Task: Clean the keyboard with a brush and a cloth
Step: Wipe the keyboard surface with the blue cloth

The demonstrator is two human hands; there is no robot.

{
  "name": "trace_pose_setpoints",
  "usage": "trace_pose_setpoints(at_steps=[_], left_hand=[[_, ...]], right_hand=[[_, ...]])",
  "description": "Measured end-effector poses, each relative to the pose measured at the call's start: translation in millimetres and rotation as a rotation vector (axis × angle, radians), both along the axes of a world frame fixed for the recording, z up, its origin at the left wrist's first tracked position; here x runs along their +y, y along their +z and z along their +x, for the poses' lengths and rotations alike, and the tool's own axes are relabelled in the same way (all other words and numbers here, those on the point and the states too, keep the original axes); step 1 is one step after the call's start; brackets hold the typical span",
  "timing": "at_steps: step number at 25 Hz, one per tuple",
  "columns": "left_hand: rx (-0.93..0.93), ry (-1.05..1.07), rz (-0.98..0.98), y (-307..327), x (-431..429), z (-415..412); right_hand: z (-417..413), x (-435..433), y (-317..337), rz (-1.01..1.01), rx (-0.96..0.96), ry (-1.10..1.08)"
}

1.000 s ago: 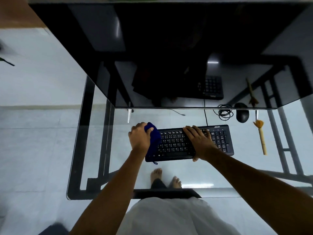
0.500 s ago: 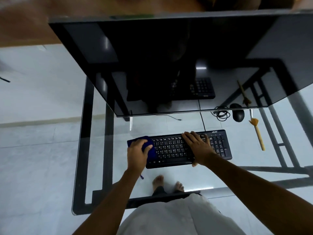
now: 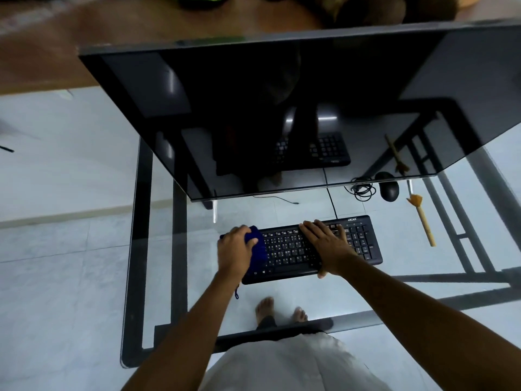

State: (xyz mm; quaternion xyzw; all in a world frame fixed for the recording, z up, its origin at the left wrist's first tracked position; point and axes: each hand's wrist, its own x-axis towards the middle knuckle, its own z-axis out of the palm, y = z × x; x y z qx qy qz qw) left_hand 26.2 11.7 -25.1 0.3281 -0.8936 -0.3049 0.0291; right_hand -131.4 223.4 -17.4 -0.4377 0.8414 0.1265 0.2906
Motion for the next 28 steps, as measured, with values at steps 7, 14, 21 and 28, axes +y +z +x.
trace_pose_setpoints(at_steps=[7, 14, 21, 28], left_hand=[[-0.022, 0.113, 0.069, -1, -20, 5], [-0.069, 0.086, -0.052, -7, -16, -3], [-0.049, -0.094, -0.022, -5, 29, -69], [0.053, -0.311, 0.011, -5, 174, -183]], right_hand=[[-2, 10, 5, -0.186, -0.119, -0.124], [-39, 132, -10, -0.259, -0.052, -0.959], [-36, 143, -25, -0.377, -0.185, -0.84], [-55, 160, -17, -0.482, -0.278, -0.71]])
